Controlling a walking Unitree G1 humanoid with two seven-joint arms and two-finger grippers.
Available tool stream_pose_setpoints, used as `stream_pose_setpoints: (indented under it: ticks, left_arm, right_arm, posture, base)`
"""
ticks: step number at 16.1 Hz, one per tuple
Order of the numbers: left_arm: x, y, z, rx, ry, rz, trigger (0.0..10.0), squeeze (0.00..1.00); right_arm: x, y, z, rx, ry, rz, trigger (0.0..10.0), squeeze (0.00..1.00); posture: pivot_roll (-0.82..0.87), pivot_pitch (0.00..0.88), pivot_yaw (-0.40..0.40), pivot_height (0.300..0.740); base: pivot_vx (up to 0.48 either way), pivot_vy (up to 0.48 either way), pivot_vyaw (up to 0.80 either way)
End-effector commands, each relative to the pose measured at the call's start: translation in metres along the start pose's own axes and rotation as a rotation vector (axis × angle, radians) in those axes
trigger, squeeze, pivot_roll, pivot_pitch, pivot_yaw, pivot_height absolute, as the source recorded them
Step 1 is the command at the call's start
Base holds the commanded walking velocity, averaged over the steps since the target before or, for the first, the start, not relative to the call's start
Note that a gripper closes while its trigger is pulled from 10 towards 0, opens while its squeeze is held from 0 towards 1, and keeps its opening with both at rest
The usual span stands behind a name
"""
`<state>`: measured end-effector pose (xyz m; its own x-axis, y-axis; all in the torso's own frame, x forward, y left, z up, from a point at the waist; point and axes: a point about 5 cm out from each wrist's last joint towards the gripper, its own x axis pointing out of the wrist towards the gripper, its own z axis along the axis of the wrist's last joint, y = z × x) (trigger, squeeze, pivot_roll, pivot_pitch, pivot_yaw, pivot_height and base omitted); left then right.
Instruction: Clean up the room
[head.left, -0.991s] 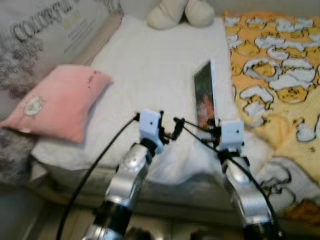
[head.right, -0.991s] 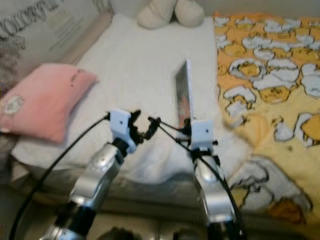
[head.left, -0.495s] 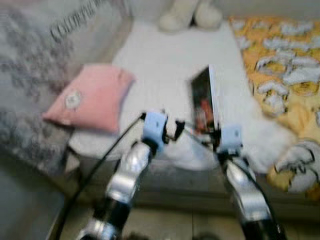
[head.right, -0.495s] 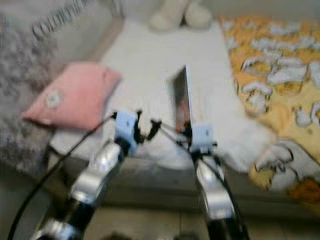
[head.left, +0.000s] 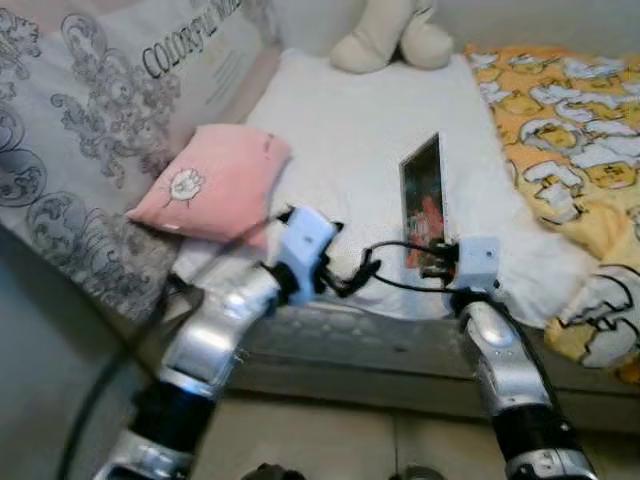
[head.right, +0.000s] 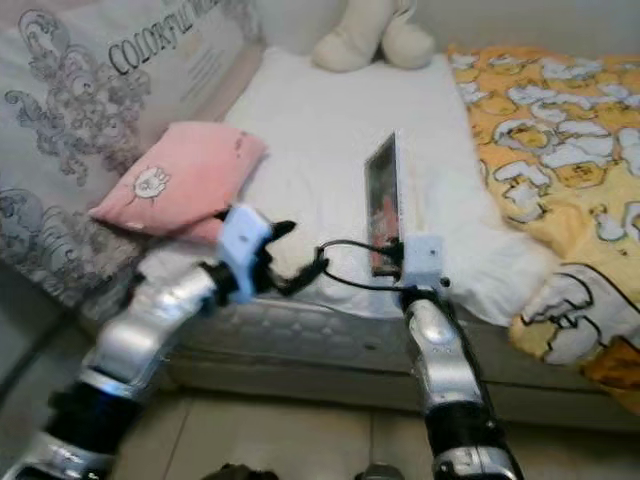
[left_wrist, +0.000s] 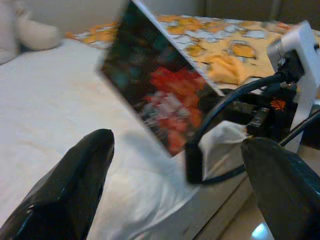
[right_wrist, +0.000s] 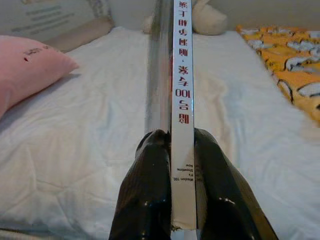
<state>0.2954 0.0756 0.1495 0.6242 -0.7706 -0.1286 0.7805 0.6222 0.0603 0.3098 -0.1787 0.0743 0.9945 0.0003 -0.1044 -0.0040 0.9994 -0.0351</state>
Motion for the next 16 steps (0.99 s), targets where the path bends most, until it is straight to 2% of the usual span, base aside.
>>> stream_pose_setpoints:
  ticks: [1,2,3,4,5,6,7,8,9,11,12,14,16]
  left_arm:
    - [-0.012,0.007,0.013,-0.062,-0.040,-0.038,10.0,0.00]
    - [-0.017,0.012,0.019,-0.103,-0.077,-0.017,10.0,0.00]
    - [-0.023,0.027,0.027,-0.158,-0.142,0.091,10.0,0.00]
    - [-0.033,0.054,0.024,-0.200,-0.203,0.335,10.0,0.00]
    - [-0.043,0.071,0.018,-0.234,-0.233,0.508,10.0,0.00]
    - [-0.058,0.086,0.002,-0.288,-0.229,0.722,10.0,0.00]
    - [-0.070,0.084,-0.019,-0.256,-0.185,0.872,10.0,0.00]
    - [-0.071,0.082,-0.022,-0.254,-0.179,0.887,10.0,0.00]
    - [-0.067,0.071,-0.030,-0.246,-0.159,0.881,10.0,0.00]
    - [-0.060,0.063,-0.044,-0.271,-0.144,0.929,10.0,0.00]
    - [-0.053,0.060,-0.042,-0.212,-0.146,0.926,10.0,0.00]
    - [-0.047,0.059,-0.036,-0.207,-0.183,0.932,10.0,0.00]
    - [-0.050,0.064,-0.037,-0.246,-0.194,0.974,10.0,0.00]
  right_arm:
    - [0.005,0.002,0.011,-0.007,-0.056,0.009,0.0,0.00]
    - [0.005,0.002,0.010,-0.011,-0.054,0.008,0.0,0.00]
    - [0.005,0.001,0.008,-0.013,-0.052,0.006,0.0,0.00]
    - [0.002,0.000,0.007,-0.008,-0.051,0.000,0.0,0.00]
    - [0.000,-0.002,0.006,0.007,-0.052,-0.008,0.0,0.00]
    - [-0.002,-0.003,0.005,0.022,-0.054,-0.015,0.0,0.00]
    - [-0.004,-0.004,0.004,0.046,-0.058,-0.021,0.0,0.00]
    - [-0.005,-0.004,0.004,0.055,-0.059,-0.023,0.0,0.00]
    - [-0.005,-0.003,0.005,0.066,-0.069,-0.018,0.0,0.00]
    - [-0.004,0.001,0.009,0.075,-0.093,0.001,0.0,0.00]
    - [-0.002,0.004,0.012,0.076,-0.104,0.007,0.0,0.00]
    - [0.002,0.005,0.018,0.078,-0.118,0.009,0.0,0.00]
    - [0.003,0.004,0.018,0.080,-0.121,0.009,0.0,0.00]
  posture:
    - [-0.13,0.000,0.066,0.740]
    - [-0.13,0.000,0.066,0.740]
    - [-0.12,0.000,0.063,0.740]
    - [-0.12,0.000,0.062,0.740]
    - [-0.12,0.000,0.057,0.740]
    - [-0.11,0.000,0.056,0.740]
    - [-0.11,0.000,0.054,0.740]
    - [-0.11,0.000,0.054,0.740]
    - [-0.12,0.000,0.054,0.740]
    - [-0.12,0.000,0.053,0.740]
    - [-0.13,0.000,0.054,0.740]
    - [-0.13,0.000,0.054,0.740]
    - [-0.13,0.000,0.054,0.740]
  base:
    - [0.000,0.000,0.00]
    - [0.000,0.000,0.00]
    - [0.000,0.000,0.00]
    - [0.000,0.000,0.00]
    - [0.000,0.000,0.00]
    - [0.000,0.000,0.00]
    - [0.000,0.000,0.00]
    - [0.000,0.000,0.00]
    - [0.000,0.000,0.00]
    - [0.142,0.000,0.00]
    - [0.480,0.000,0.00]
    - [0.480,0.000,0.00]
    - [0.480,0.000,0.00]
